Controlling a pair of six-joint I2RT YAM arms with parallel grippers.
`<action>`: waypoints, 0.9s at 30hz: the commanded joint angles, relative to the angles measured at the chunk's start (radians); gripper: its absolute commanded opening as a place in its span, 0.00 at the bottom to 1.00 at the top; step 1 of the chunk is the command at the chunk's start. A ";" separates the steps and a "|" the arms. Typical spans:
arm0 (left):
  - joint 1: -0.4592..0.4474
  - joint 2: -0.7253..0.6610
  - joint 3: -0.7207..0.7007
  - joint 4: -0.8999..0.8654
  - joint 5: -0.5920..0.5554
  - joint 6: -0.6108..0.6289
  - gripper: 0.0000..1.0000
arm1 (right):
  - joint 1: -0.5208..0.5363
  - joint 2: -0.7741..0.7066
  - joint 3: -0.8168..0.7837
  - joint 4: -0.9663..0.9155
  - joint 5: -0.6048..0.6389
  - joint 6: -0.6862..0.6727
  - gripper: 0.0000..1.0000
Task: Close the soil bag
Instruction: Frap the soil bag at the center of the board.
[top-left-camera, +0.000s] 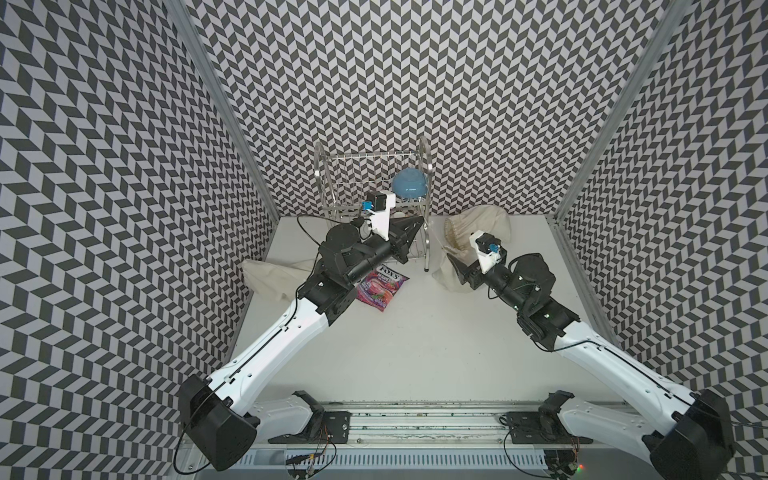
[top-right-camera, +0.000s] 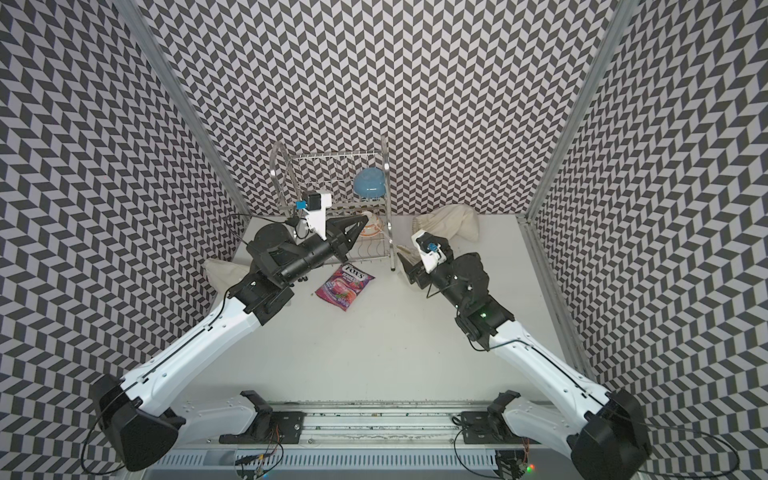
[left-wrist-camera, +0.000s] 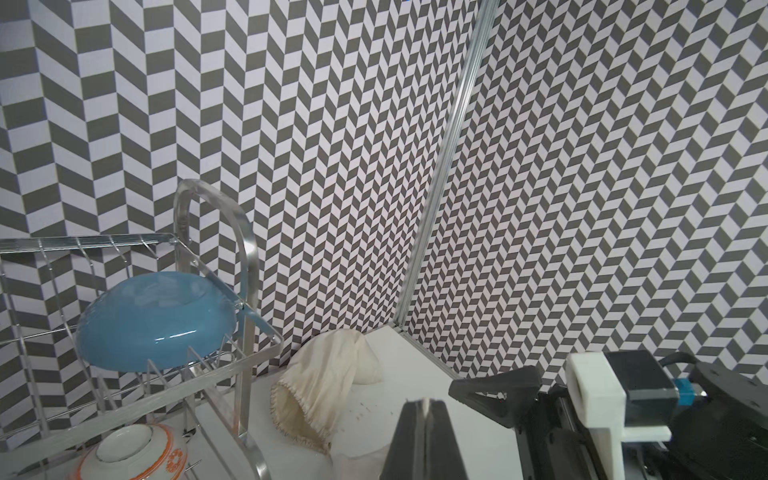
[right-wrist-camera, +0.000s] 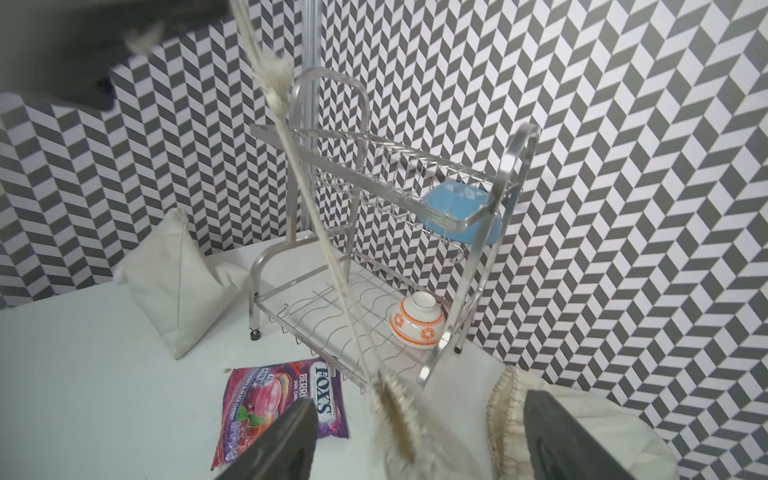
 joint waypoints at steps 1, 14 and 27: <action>0.004 0.004 0.038 0.046 0.035 -0.024 0.00 | 0.043 0.046 0.096 -0.009 0.019 -0.053 0.81; 0.003 -0.021 0.067 0.037 0.038 -0.035 0.00 | 0.163 0.231 0.204 0.033 0.314 0.047 0.49; 0.175 -0.157 0.098 0.020 -0.087 -0.115 0.00 | -0.115 0.219 0.059 -0.101 0.653 0.088 0.23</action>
